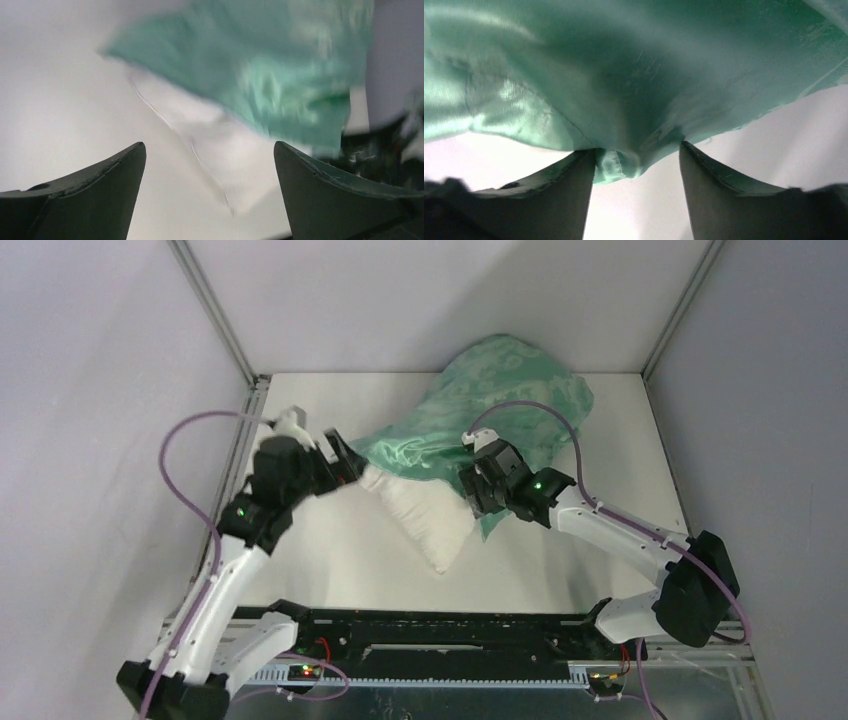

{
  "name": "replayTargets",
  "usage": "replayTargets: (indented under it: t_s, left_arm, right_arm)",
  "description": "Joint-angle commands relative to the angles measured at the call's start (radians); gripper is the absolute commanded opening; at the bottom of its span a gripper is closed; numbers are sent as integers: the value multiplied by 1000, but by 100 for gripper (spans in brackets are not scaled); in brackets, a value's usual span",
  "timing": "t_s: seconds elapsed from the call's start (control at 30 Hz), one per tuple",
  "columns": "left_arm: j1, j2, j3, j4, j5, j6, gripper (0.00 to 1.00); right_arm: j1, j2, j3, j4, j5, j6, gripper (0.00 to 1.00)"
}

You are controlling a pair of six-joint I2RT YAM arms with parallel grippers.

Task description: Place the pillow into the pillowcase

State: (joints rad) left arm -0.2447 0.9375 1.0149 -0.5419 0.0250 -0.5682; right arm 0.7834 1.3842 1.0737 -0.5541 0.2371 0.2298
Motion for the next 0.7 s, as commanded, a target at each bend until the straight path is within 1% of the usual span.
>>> replayTargets:
  t_s: [0.0,0.1,0.13,0.17,0.23,0.27,0.3,0.37,0.43,0.5,0.53,0.57,0.6,0.63,0.67]
  left_arm:
    - [-213,-118,-212,16,-11,-122,100]
    - [-385,-169,-336,122,-20,-256,99]
    - [-435,-161,-364,152,-22,-290,99]
    - [-475,-145,-384,182,-54,-322,99]
    - [-514,-88,-419,266,-58,-348,99]
    - [-516,-57,-437,322,-55,-367,99]
    - [-517,-24,-455,386,-63,-381,99]
    - [-517,55,-475,495,-115,-414,100]
    - [-516,150,-459,620,-155,-424,100]
    - [-517,246,-416,705,-201,-424,99]
    - [-517,292,-382,718,-230,-426,98]
    - [-513,328,-347,720,-252,-424,93]
    - [-510,360,-316,740,-252,-417,86]
    - [-507,379,-284,750,-246,-412,76]
    - [-508,388,-256,753,-248,-410,64]
  right_arm:
    - [-18,-1,17,68,5,7,52]
    - [-21,-16,36,53,16,23,28]
    - [-20,-21,44,46,18,27,22]
    - [-20,-28,49,39,20,31,18]
    - [-23,-42,53,32,20,34,9]
    - [-25,-47,56,27,16,38,3]
    - [-25,-53,65,17,9,44,0]
    - [-19,-65,90,-15,-18,79,0]
    - [19,-91,123,-41,-55,132,0]
    - [125,-113,158,-43,-84,177,0]
    - [181,-118,194,-46,-78,193,0]
    - [234,-117,218,-50,-69,211,0]
    - [277,-115,237,-49,-72,220,0]
    - [305,-111,246,-47,-77,226,0]
    - [318,-106,248,-48,-85,231,0]
